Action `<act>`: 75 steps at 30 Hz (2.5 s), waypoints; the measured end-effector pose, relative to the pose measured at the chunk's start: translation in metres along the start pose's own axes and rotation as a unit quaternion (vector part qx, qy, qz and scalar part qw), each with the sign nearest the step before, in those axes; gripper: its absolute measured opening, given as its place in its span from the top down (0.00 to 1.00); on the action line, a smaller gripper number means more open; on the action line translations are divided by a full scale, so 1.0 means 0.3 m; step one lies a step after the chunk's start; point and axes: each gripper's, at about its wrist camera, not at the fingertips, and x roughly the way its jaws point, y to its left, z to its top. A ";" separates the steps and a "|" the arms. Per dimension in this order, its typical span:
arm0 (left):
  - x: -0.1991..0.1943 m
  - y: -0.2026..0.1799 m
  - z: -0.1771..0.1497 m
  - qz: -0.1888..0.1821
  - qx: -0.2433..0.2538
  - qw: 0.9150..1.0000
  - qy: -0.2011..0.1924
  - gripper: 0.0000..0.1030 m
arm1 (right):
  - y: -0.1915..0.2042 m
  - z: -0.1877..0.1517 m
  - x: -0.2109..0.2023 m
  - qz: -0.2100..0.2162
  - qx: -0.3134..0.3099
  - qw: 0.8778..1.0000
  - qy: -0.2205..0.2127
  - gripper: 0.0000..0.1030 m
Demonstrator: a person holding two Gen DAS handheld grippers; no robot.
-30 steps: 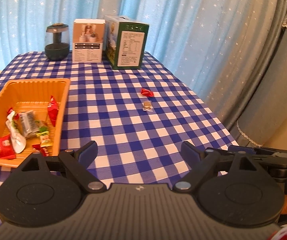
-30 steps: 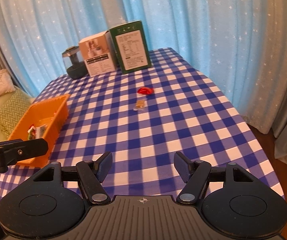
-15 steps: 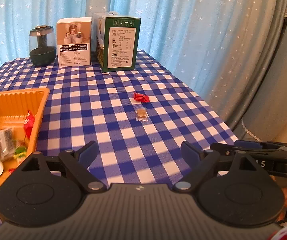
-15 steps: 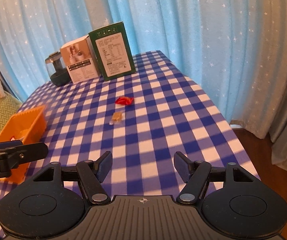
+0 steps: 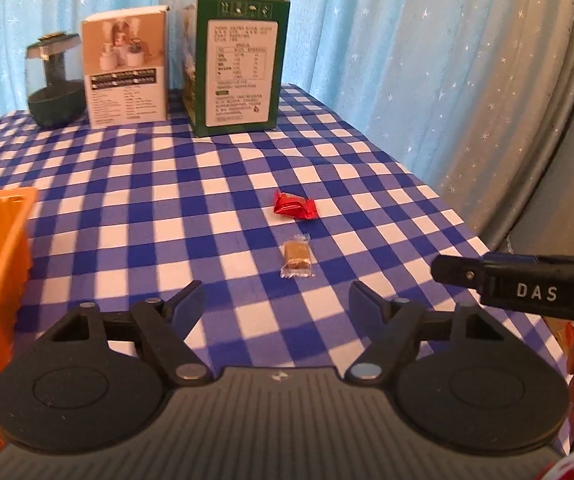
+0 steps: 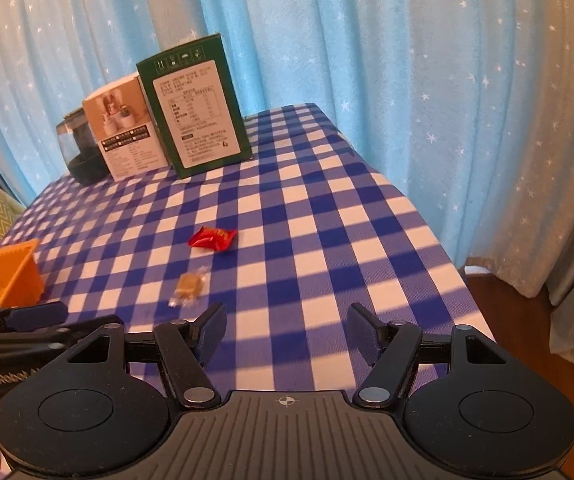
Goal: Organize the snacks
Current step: 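Grasp the brown square candy with the left tool while the right tool grasps the red candy, then carry the brown candy and red candy over the orange tray with both tools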
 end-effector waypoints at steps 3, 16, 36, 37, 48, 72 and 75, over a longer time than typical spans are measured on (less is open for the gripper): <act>0.070 -0.012 0.010 -0.003 0.007 1.000 0.007 0.38 | -0.009 0.025 0.064 -0.004 -0.011 1.000 0.003 0.36; 0.274 -0.030 0.034 -0.015 0.026 1.000 -0.005 0.68 | -0.100 0.050 0.213 -0.022 0.015 1.000 0.016 0.49; 0.119 0.152 0.016 0.023 0.040 0.999 0.004 0.82 | 0.114 0.067 0.337 0.069 -0.149 0.986 -0.001 0.48; 0.119 0.162 0.018 0.023 0.033 0.999 0.003 0.82 | 0.132 0.068 0.351 0.071 -0.167 0.983 -0.002 0.48; 0.133 0.211 0.022 0.027 0.019 0.999 0.004 0.82 | 0.221 0.073 0.499 0.063 -0.263 0.963 -0.023 0.49; 0.170 0.208 0.012 0.038 0.045 0.998 0.009 0.78 | 0.230 0.101 0.390 0.073 -0.135 0.988 0.034 0.78; 0.172 0.209 0.003 0.039 0.044 0.998 0.014 0.82 | 0.224 0.095 0.377 0.077 -0.122 0.989 0.038 0.78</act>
